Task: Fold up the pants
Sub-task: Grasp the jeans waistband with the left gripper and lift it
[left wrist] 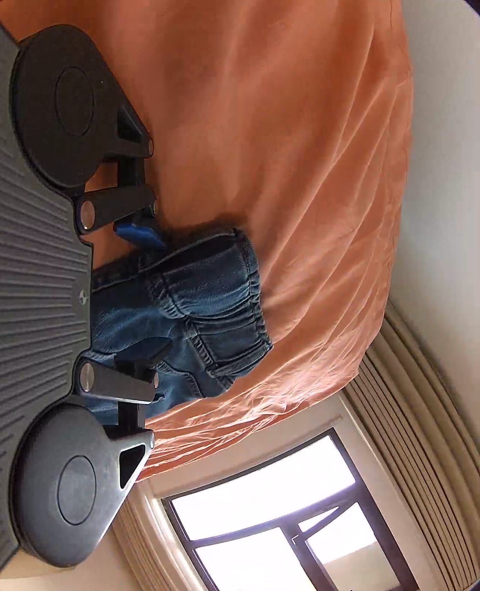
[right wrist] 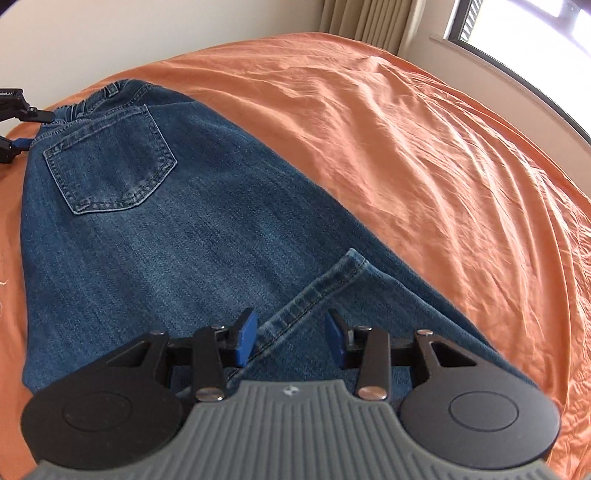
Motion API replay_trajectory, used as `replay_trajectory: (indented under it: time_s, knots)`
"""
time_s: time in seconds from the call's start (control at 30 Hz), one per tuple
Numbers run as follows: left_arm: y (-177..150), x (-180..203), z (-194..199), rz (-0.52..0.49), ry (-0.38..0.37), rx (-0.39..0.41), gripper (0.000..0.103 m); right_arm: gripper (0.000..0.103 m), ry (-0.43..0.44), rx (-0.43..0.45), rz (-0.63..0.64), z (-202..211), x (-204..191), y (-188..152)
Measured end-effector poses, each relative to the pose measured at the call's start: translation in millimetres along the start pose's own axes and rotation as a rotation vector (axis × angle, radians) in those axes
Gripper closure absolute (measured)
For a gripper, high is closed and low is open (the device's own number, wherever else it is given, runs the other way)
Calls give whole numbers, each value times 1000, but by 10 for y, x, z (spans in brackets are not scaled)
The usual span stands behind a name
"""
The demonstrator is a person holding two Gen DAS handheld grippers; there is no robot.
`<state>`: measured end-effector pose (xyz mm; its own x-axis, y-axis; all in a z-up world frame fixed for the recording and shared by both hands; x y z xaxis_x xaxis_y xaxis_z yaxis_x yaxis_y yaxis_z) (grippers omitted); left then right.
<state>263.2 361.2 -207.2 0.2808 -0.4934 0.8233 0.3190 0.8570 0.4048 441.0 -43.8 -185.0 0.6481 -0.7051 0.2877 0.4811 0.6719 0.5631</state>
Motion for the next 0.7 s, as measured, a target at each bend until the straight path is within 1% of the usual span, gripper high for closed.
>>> replay_trajectory:
  time_s: [0.07,0.17,0.27,0.33,0.4,0.47,0.5,0.53,0.57,0.7]
  knots:
    - [37,-68,-64,6,-7,0,45,66,4,-16,24,-119,35,58]
    - [55,-134,-129,6,-13,7,46,65,33,-43,30,-300,100,137]
    - [76,-148,-193,1,-26,24,47,64,60,-81,30,-472,80,133]
    - [77,-155,-211,1,-27,30,47,63,73,-97,6,-547,86,114]
    - [66,-142,-177,-17,-28,38,58,63,83,-108,-32,-594,110,108]
    - [65,-87,-139,-54,-13,47,69,63,81,-108,-35,-589,108,111]
    - [64,-45,-123,-67,-7,51,72,63,74,-109,-34,-558,93,110]
    - [66,5,-107,-78,-5,56,79,63,69,-110,-36,-541,91,118]
    - [79,74,-84,-87,-7,65,83,63,62,-107,-40,-516,93,129]
    - [71,478,95,-167,-18,98,85,67,34,-52,-99,-258,168,126]
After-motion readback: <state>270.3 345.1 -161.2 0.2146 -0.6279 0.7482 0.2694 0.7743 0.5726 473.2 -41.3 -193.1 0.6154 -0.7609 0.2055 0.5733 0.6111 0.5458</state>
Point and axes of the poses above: each gripper's, at about its wrist camera, not at the fingertips, and z roughly against the way its jaws point, x to its right, y to its top, the point moved 5 cm from there along -z, roughly the way its jaws point, and after that the axes turned 12 degrees about -y, right-handed, at the moved point
